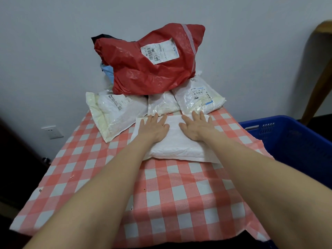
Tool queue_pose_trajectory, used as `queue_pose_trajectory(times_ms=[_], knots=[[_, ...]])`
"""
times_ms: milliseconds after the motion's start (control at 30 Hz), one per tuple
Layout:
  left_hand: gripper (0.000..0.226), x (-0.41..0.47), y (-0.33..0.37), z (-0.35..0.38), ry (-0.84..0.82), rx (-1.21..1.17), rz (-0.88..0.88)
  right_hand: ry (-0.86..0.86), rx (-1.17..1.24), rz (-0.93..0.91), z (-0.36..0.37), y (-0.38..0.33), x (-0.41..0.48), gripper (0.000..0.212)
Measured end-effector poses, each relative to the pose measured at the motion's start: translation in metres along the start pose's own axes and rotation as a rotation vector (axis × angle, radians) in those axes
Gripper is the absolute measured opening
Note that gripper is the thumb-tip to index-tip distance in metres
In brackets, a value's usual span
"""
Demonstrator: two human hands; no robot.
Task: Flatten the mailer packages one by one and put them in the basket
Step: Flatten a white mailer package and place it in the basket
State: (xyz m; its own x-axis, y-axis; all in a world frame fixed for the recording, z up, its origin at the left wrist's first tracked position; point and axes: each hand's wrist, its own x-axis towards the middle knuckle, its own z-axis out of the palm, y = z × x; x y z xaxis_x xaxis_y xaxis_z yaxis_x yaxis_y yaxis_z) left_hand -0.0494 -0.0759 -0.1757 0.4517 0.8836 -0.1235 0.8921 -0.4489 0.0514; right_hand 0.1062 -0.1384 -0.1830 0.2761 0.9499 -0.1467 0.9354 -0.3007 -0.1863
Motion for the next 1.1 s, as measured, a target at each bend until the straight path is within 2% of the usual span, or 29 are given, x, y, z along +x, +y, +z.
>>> queue_pose_trajectory(times_ms=[300, 733, 867, 933, 1100], knots=[[0.054, 0.0, -0.001, 0.007, 0.034, -0.043, -0.01, 0.009, 0.018, 0.013, 0.003, 0.0, 0.002, 0.057], [0.049, -0.008, 0.0, 0.009, 0.247, -0.149, 0.028, 0.024, -0.001, 0.012, 0.003, -0.001, -0.001, 0.058], [0.045, -0.014, -0.008, -0.001, 0.262, -0.241, 0.062, 0.135, -0.108, 0.002, -0.003, -0.009, -0.011, 0.058], [0.047, -0.019, -0.011, -0.002, 0.278, -0.229, 0.064, 0.172, -0.081, -0.026, -0.005, -0.015, -0.021, 0.058], [0.048, -0.041, -0.001, -0.001, 0.212, -0.191, 0.093, 0.102, -0.017, -0.055, -0.005, -0.023, -0.042, 0.057]])
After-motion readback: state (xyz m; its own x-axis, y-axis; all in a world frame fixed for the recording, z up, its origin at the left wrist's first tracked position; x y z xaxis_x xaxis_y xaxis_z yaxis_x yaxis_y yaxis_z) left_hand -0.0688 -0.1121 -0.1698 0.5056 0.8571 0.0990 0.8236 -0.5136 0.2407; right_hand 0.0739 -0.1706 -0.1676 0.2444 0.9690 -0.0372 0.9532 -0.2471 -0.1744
